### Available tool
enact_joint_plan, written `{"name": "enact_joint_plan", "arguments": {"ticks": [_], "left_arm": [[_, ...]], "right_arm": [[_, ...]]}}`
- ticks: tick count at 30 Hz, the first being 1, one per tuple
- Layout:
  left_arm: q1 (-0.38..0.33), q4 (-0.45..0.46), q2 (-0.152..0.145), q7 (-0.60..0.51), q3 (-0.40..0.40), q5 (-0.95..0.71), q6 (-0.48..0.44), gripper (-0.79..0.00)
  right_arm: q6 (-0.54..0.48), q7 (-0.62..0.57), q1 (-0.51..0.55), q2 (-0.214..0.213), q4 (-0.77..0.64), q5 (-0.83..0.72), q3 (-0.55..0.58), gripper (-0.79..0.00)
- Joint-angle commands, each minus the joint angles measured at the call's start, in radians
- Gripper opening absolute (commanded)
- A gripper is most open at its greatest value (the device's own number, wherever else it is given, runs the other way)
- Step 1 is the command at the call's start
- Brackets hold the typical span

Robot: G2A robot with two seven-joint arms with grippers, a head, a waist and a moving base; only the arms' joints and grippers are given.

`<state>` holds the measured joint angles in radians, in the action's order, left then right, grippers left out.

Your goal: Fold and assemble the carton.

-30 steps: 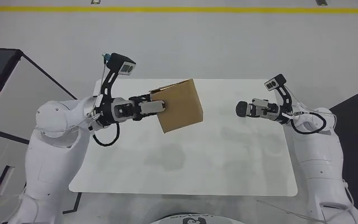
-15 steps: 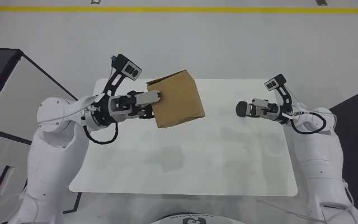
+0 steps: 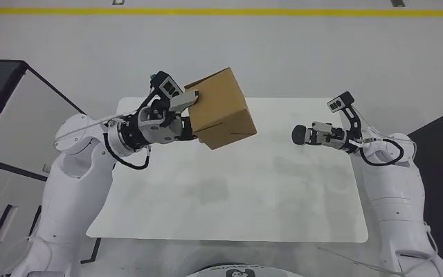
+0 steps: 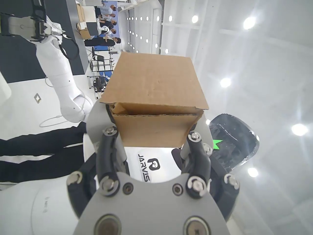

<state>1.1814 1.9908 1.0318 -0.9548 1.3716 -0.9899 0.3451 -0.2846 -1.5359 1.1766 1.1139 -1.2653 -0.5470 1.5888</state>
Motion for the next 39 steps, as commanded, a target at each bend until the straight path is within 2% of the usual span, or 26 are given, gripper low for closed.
{"name": "enact_joint_plan", "arguments": {"ticks": [1, 5, 11, 15, 23, 26, 33, 39], "left_arm": [[0.0, 0.0, 0.0, -0.001, 0.0, 0.001, -0.002, -0.785], [0.02, -0.004, 0.003, 0.035, -0.006, -0.044, 0.013, -0.785], [0.046, -0.003, 0.007, 0.1, -0.009, -0.19, 0.11, -0.785], [0.059, 0.022, 0.006, 0.159, -0.003, -0.227, 0.184, -0.785], [0.062, 0.05, 0.006, 0.171, 0.003, -0.235, 0.185, -0.785], [0.077, 0.031, 0.011, 0.207, -0.002, -0.324, 0.198, -0.785], [0.059, 0.018, 0.018, 0.251, 0.0, -0.504, 0.275, -0.785], [0.044, 0.032, 0.019, 0.279, -0.004, -0.523, 0.306, -0.785]], "right_arm": [[0.0, 0.0, 0.0, 0.0, 0.0, 0.0, 0.0, 0.0], [0.0, 0.0, 0.0, 0.0, 0.0, 0.0, 0.0, 0.0], [0.0, 0.0, 0.0, 0.0, 0.0, 0.0, 0.0, 0.0], [0.0, 0.0, 0.0, 0.0, 0.0, 0.0, 0.0, 0.0], [0.0, 0.0, 0.0, 0.0, 0.0, 0.0, 0.0, 0.0], [0.0, 0.0, 0.0, 0.0, 0.0, 0.0, 0.0, 0.0], [0.0, 0.0, 0.0, 0.0, 0.0, 0.0, 0.0, 0.0], [0.0, 0.0, 0.0, 0.0, 0.0, 0.0, 0.0, 0.0]]}}
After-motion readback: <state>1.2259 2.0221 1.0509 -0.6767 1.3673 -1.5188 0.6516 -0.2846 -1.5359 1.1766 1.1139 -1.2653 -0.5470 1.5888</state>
